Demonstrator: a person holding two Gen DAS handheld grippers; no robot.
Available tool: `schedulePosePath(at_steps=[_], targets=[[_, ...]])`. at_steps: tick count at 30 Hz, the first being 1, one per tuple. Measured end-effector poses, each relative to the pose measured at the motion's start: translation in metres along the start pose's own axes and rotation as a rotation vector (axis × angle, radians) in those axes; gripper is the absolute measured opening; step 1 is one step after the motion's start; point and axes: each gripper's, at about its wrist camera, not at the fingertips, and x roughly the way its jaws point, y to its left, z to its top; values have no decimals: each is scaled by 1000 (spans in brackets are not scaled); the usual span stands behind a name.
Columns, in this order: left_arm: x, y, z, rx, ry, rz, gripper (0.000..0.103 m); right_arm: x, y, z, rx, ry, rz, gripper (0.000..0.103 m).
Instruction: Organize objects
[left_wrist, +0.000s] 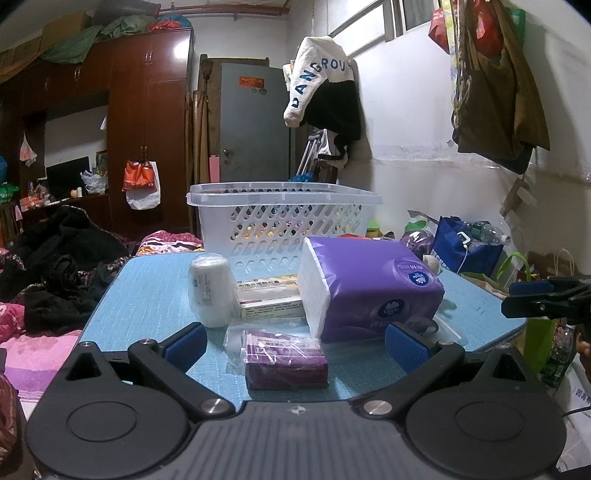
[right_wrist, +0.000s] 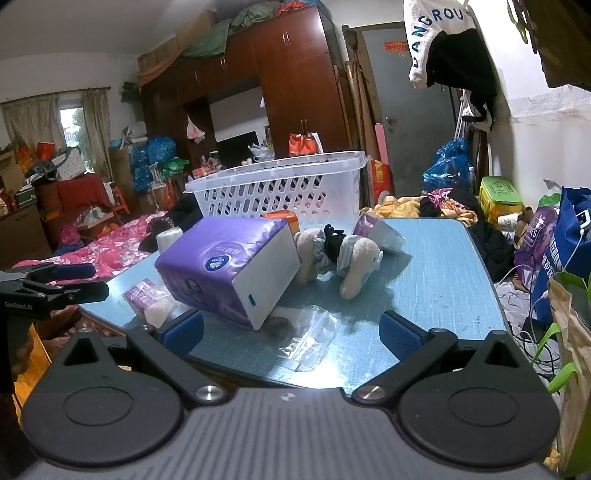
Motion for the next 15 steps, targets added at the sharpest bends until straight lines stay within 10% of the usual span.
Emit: schedulePosePath(at_steps=[15], targets=[[2, 1, 2, -12, -12, 13, 103, 5, -7, 0, 17, 18, 5, 103]])
